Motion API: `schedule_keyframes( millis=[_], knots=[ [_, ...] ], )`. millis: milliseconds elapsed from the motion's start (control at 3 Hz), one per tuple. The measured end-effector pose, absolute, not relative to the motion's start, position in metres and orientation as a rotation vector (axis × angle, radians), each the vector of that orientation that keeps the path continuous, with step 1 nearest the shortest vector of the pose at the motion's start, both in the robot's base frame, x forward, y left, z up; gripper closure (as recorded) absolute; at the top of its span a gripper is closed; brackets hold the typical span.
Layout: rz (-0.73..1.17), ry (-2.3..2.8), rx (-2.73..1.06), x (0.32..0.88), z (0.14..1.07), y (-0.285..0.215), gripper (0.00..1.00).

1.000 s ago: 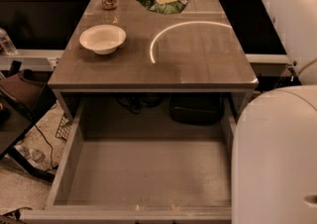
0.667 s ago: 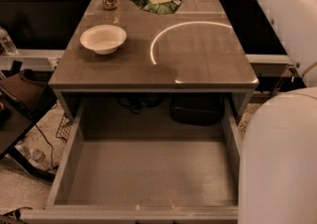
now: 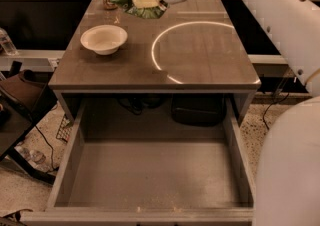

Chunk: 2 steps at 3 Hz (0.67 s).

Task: Place green jalapeno chip bag into paper bowl

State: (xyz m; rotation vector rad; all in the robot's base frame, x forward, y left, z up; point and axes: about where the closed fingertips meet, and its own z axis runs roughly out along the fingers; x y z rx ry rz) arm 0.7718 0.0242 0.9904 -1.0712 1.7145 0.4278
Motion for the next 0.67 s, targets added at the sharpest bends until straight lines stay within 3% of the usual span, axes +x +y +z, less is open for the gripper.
schedule_keyframes(
  millis=[667],
  knots=[
    [0.394, 1.69, -1.139, 0.758, 0.984, 0.066, 1.0]
  ],
)
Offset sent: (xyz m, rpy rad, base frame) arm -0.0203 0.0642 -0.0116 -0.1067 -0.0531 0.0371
